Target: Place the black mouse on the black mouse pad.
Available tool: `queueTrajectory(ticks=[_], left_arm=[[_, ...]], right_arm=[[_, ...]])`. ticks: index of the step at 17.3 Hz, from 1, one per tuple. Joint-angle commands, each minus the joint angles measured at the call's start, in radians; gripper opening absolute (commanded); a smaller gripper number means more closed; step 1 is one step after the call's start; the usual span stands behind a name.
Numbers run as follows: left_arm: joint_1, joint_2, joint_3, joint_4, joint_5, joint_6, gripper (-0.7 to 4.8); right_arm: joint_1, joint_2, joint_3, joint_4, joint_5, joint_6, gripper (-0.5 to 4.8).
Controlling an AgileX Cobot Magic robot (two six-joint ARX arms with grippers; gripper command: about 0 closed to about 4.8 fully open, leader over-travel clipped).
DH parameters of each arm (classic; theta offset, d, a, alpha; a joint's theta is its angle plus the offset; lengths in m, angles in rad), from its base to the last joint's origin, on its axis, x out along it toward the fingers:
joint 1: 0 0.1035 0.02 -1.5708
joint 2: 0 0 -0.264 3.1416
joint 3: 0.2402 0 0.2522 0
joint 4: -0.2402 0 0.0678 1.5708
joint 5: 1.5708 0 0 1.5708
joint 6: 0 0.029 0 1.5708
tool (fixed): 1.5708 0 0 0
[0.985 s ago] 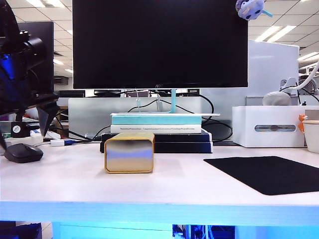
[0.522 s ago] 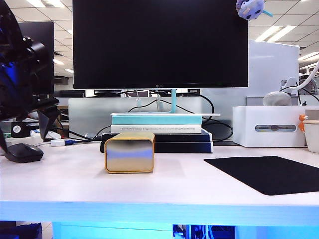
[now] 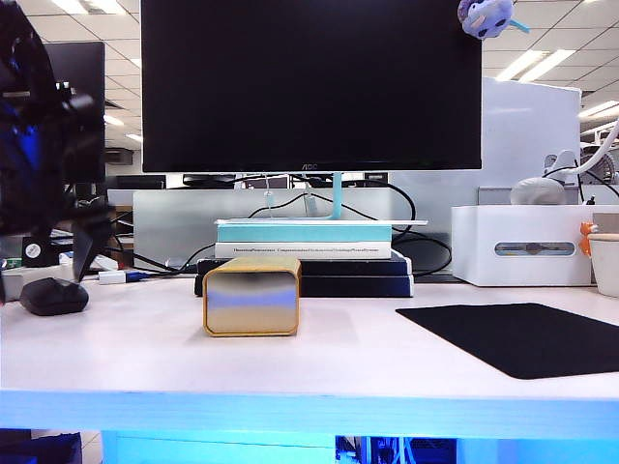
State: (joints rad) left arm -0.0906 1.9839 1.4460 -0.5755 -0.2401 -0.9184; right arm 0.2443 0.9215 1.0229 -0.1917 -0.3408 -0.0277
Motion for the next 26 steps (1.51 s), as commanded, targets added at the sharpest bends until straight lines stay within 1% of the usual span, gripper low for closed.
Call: queueTrajectory(ticks=[1, 3, 6, 9, 13, 15, 18, 20, 21, 23, 26], left_arm=[[0.0, 0.01, 0.002, -0.004, -0.016, 0.029, 4.79], [0.001, 0.019, 0.002, 0.01, -0.023, 0.033, 4.79], [0.001, 0.032, 0.002, 0.042, -0.03, 0.082, 4.79], [0.0, 0.038, 0.002, 0.043, -0.029, 0.083, 4.79], [0.0, 0.038, 0.002, 0.049, -0.006, 0.056, 4.79], [0.0, 0.038, 0.002, 0.039, 0.017, 0.002, 4.79], [0.0, 0.038, 0.002, 0.0, 0.009, 0.0, 4.79], [0.0, 0.038, 0.001, -0.031, -0.014, -0.007, 4.79], [0.0, 0.038, 0.001, -0.033, -0.013, -0.011, 4.79], [0.0, 0.038, 0.001, -0.035, 0.006, -0.057, 4.79], [0.0, 0.038, 0.001, -0.02, 0.012, -0.065, 4.79]], right_arm=[[0.001, -0.003, 0.006, 0.016, -0.002, -0.003, -0.02], [0.001, -0.002, 0.006, 0.016, -0.002, -0.002, -0.02], [0.001, -0.002, 0.006, 0.016, -0.002, -0.002, -0.02], [0.001, -0.002, 0.006, 0.016, -0.002, -0.003, -0.02], [0.001, -0.002, 0.006, 0.016, -0.002, -0.003, -0.02], [0.001, -0.002, 0.006, 0.015, -0.002, -0.002, -0.02], [0.001, -0.002, 0.006, 0.015, -0.002, -0.002, -0.02], [0.001, -0.002, 0.006, 0.015, -0.002, -0.002, -0.02], [0.001, -0.002, 0.006, 0.015, -0.002, -0.002, -0.02], [0.001, -0.002, 0.006, 0.016, -0.002, -0.002, -0.02], [0.001, -0.003, 0.006, 0.015, -0.002, -0.002, -0.02]])
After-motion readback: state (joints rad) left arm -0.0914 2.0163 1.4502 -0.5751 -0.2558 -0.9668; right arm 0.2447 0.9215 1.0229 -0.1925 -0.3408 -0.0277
